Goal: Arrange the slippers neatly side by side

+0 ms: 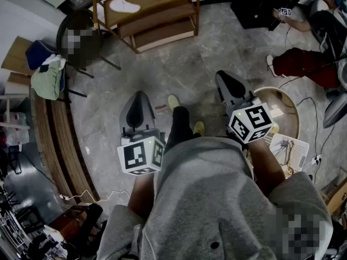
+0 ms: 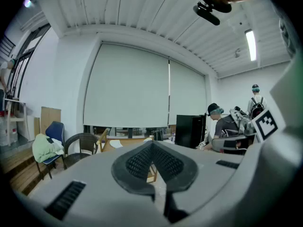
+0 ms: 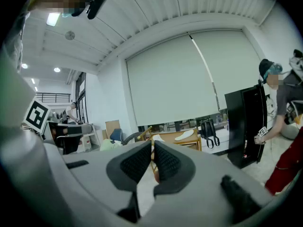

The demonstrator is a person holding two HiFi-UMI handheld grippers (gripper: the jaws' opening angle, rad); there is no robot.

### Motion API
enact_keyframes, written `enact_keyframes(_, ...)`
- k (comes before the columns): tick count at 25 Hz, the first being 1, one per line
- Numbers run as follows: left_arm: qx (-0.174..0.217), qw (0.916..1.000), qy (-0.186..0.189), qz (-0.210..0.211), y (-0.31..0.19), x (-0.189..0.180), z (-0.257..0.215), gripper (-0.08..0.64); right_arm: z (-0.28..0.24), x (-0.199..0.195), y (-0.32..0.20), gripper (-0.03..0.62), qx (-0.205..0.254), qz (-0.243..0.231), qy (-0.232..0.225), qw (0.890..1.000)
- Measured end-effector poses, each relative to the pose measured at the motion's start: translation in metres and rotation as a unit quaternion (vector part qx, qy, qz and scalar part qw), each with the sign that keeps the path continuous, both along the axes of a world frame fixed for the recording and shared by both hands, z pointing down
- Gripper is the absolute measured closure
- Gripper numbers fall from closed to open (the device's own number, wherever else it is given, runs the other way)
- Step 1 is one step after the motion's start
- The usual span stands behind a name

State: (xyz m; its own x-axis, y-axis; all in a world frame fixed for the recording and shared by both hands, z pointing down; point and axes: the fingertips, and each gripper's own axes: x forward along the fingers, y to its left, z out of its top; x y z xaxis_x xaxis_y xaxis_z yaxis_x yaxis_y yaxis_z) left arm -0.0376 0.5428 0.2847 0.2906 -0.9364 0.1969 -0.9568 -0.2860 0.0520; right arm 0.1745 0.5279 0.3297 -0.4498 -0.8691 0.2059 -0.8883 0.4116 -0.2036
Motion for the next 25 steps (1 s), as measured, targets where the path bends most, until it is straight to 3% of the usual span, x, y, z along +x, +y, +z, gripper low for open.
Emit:
enact_keyframes(12, -0.016, 0.9998, 0.005, 0.008, 0.0, -0.001, 0.005, 0.546, 0.005, -0.008, -0.004, 0.558, -0.006, -0.009, -0.003, 1.0)
enact_keyframes(25, -0.037, 0.9991, 0.009, 0.021, -0.047, -0.012, 0.009, 0.546, 0.01, -0.032, -0.049, 0.558, -0.03, -0.025, -0.016, 0.999)
